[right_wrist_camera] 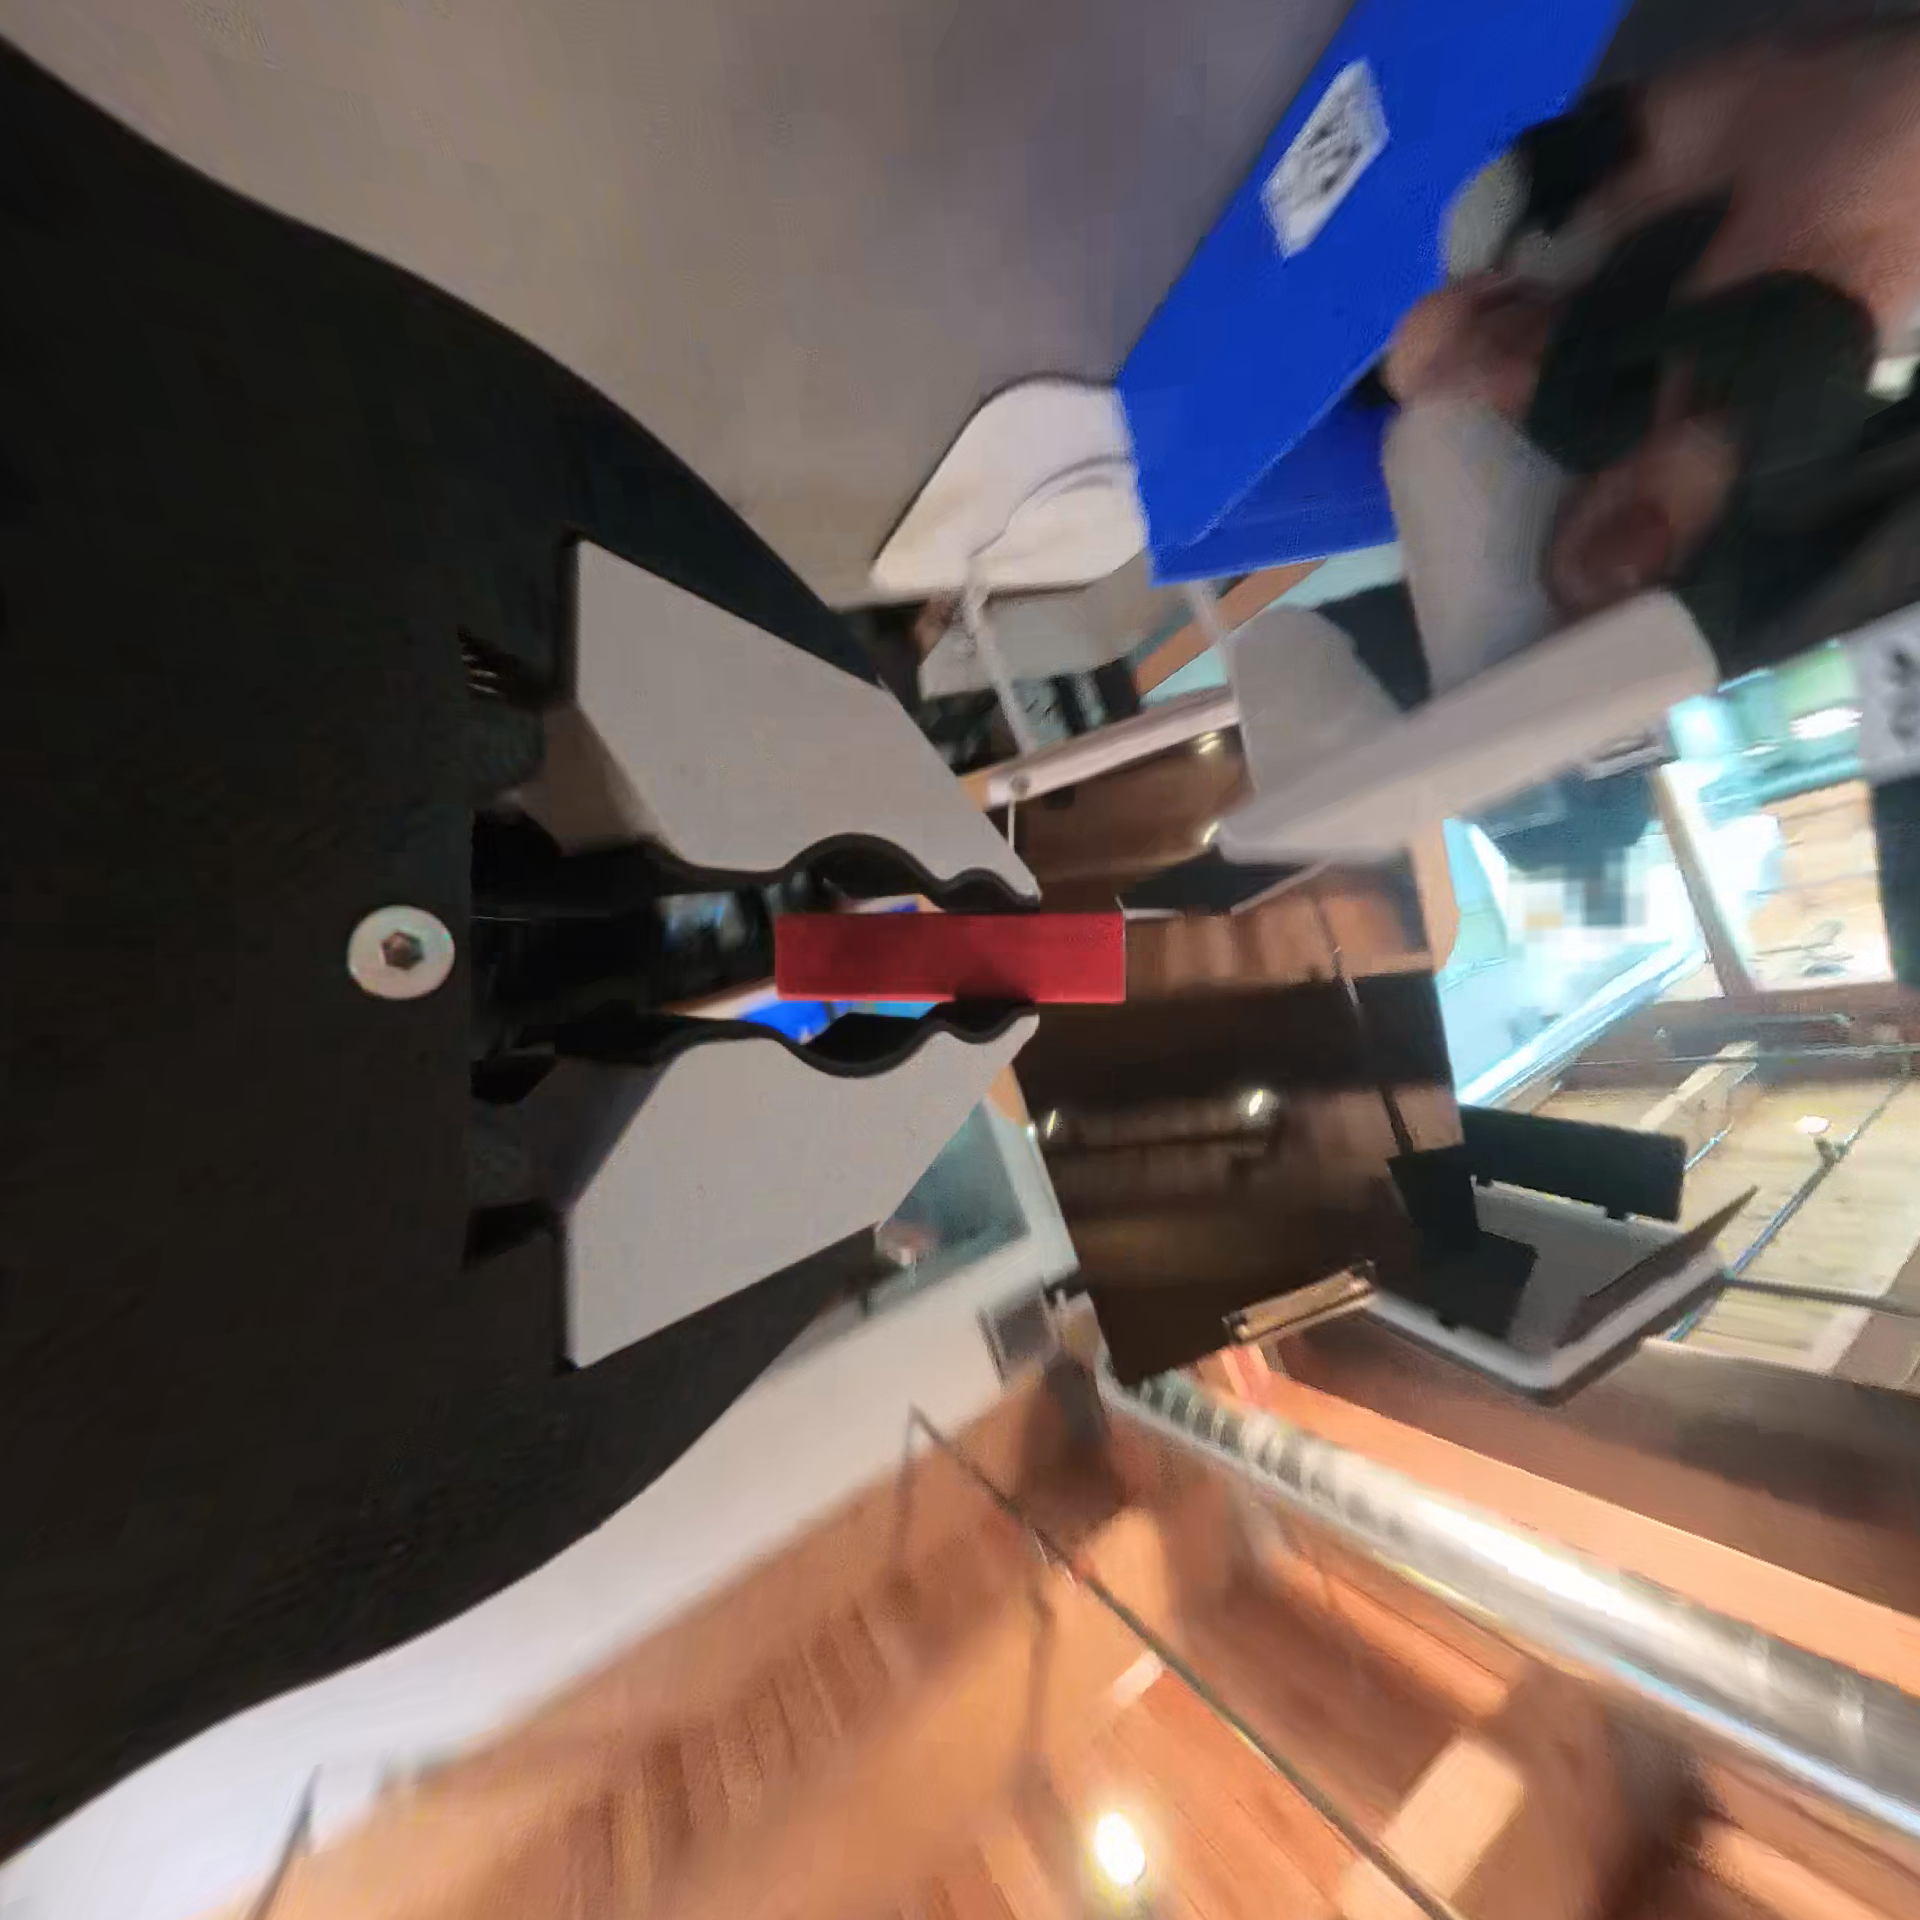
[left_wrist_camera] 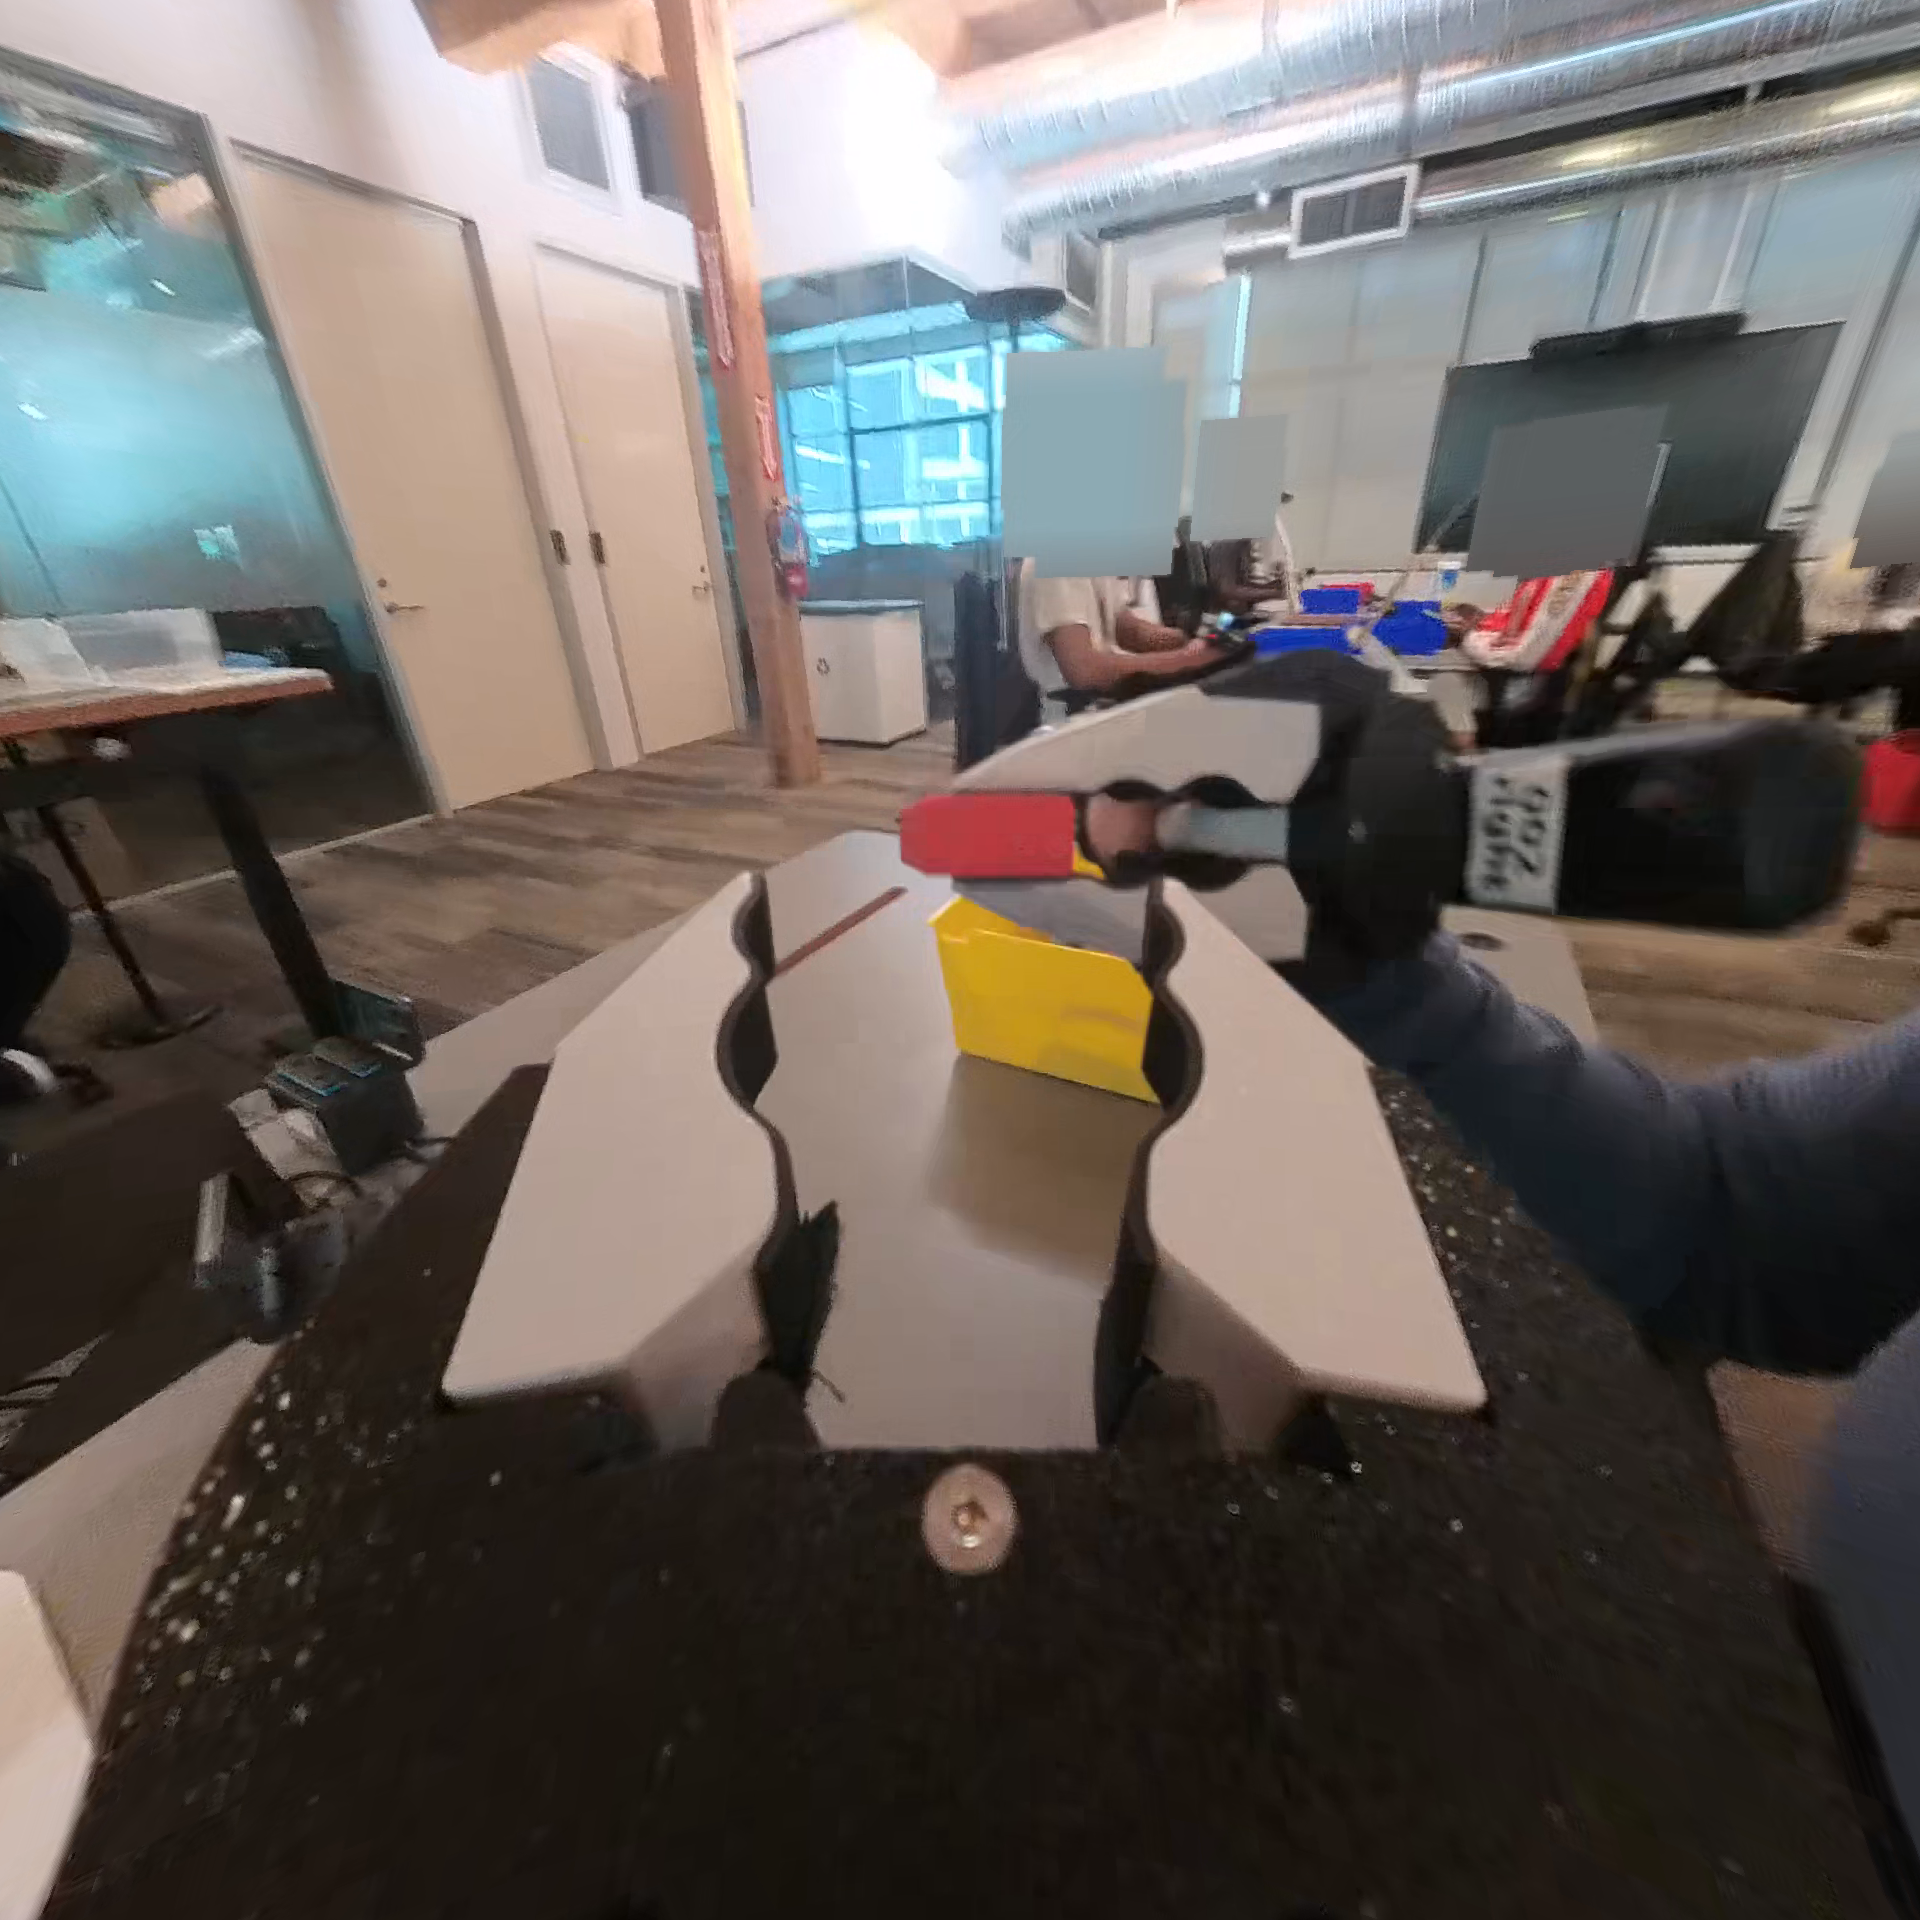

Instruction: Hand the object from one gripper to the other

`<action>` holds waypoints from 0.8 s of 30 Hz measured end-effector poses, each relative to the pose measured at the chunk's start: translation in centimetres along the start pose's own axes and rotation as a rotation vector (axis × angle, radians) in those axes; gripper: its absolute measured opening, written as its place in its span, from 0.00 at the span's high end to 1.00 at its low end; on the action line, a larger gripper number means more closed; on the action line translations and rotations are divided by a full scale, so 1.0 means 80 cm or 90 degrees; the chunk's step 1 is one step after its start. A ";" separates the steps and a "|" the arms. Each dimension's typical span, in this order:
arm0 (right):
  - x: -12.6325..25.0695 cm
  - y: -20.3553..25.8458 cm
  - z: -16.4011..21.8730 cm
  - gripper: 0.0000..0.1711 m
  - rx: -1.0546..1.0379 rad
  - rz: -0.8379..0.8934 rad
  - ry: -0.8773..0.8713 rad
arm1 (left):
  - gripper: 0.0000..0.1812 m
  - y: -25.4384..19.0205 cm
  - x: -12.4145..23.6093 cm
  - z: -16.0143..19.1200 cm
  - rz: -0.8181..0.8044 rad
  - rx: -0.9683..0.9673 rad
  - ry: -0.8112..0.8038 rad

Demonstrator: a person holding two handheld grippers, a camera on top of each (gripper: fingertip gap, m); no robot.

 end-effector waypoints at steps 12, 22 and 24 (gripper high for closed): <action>-0.014 0.016 -0.019 0.91 0.253 0.018 0.014 | 0.82 -0.020 -0.013 -0.003 -0.042 -0.204 0.041; 0.023 -0.040 -0.004 0.68 -0.662 -0.019 -0.268 | 0.83 -0.039 0.024 -0.016 0.092 -0.606 -0.089; 0.024 -0.042 0.006 0.68 -0.902 -0.106 -0.272 | 0.83 -0.042 0.030 -0.016 0.108 -0.673 -0.111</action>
Point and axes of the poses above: each gripper's, where its closed fingertips meet, x back along the fingers, z out of its underside, y = z × x across the jaws, the point moved 7 cm from there along x, back along the fingers, and after that the axes turned 14 degrees about -y, right-handed, at the moved point
